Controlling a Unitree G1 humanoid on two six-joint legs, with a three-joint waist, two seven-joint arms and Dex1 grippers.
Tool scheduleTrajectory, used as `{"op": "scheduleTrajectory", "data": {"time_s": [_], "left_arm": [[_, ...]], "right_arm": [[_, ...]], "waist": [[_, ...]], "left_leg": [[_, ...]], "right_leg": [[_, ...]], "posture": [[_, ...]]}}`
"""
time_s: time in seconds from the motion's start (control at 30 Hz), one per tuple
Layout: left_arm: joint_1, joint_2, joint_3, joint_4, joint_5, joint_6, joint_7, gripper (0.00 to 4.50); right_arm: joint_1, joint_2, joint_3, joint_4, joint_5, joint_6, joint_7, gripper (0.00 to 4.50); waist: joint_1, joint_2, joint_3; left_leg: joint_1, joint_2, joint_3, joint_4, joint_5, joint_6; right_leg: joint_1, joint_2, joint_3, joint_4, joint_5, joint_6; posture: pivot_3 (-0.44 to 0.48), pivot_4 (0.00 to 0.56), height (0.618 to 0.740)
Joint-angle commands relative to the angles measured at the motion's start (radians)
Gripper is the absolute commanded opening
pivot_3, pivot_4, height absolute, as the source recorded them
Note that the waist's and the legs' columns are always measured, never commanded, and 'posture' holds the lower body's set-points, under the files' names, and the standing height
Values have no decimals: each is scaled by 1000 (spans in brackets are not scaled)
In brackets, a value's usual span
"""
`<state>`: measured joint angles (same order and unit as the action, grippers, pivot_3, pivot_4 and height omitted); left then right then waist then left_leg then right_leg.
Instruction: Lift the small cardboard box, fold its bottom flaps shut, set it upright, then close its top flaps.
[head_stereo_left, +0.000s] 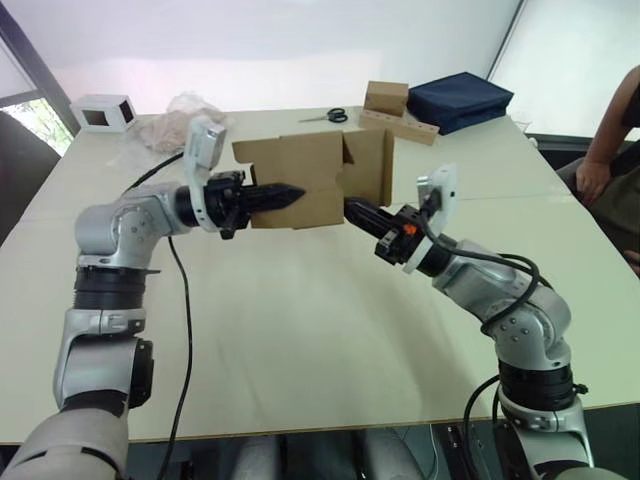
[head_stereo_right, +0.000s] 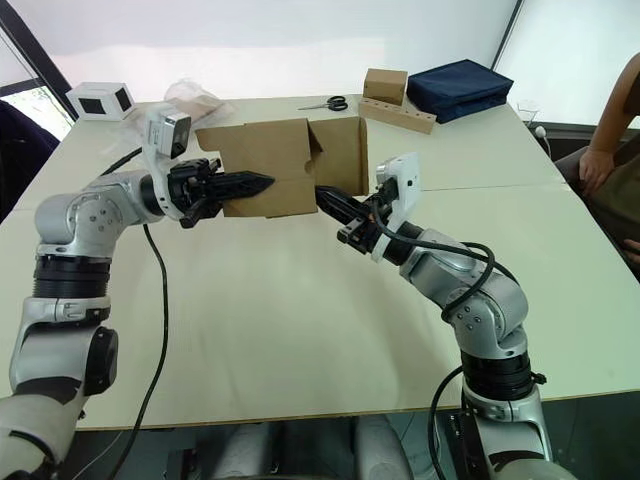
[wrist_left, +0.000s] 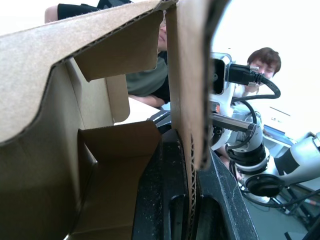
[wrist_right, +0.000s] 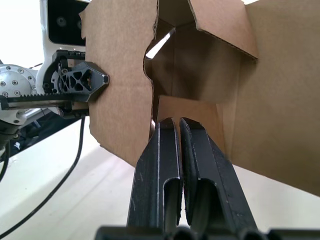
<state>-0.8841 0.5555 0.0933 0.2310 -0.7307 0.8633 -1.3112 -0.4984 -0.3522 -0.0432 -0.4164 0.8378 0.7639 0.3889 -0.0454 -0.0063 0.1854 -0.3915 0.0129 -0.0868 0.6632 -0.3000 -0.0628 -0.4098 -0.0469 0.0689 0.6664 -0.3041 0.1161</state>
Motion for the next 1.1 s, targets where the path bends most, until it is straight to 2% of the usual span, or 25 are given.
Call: {"op": "scheduleTrajectory", "data": {"time_s": [0.03,0.23,0.4,0.47,0.53,0.63,0.73,0.8,0.93,1.1], "left_arm": [[-1,7,21,-35,-24,-4,3,0],[0,30,28,-48,-29,1,-3,0],[-5,57,35,-50,-39,5,-16,0],[-4,64,36,-56,-46,7,-18,0],[-1,67,35,-63,-54,10,-17,0],[-1,65,36,-74,-70,18,-13,0],[-10,58,38,-83,-86,27,-4,0],[-16,56,38,-88,-94,31,0,0],[-22,55,34,-95,-105,35,5,0],[-24,47,21,-96,-105,32,6,0]], "right_arm": [[-3,11,5,-26,8,-19,28,136],[29,-48,-31,-72,51,7,81,136],[40,-198,-194,-85,298,121,142,136],[33,-244,-282,-28,420,157,133,136],[19,-261,-339,42,463,154,105,136],[-17,-264,-366,187,368,86,84,136],[-68,-259,-284,306,171,-16,85,136],[-98,-234,-240,347,105,-54,95,136],[-138,-180,-188,398,30,-104,124,136],[-152,-120,-180,366,73,-83,176,136]], "waist": [[0,0,0],[1,0,0],[2,0,0],[3,1,0],[2,0,0],[2,0,0],[-1,0,0],[-1,1,1],[-3,1,1],[1,1,1]], "left_leg": [[0,0,0,0,0,0],[0,0,0,0,0,0],[0,0,0,0,-1,2],[0,0,0,0,-1,2],[0,0,0,0,-1,3],[0,0,0,0,-2,3],[0,0,1,0,-2,3],[0,0,1,0,-1,2],[0,0,1,0,0,-1],[0,0,1,0,1,-1]], "right_leg": [[0,0,0,0,0,0],[0,0,0,0,0,0],[0,0,0,0,0,0],[1,0,0,0,0,0],[1,0,0,0,0,0],[1,0,0,0,0,0],[1,0,0,0,0,0],[0,0,0,0,0,0],[-1,0,1,0,0,0],[0,0,1,0,0,0]], "posture": [[0,150,740],[0,150,740],[0,150,740],[0,150,740],[0,150,740],[0,150,740],[0,150,740],[0,150,740],[0,150,740],[0,150,740]]}}
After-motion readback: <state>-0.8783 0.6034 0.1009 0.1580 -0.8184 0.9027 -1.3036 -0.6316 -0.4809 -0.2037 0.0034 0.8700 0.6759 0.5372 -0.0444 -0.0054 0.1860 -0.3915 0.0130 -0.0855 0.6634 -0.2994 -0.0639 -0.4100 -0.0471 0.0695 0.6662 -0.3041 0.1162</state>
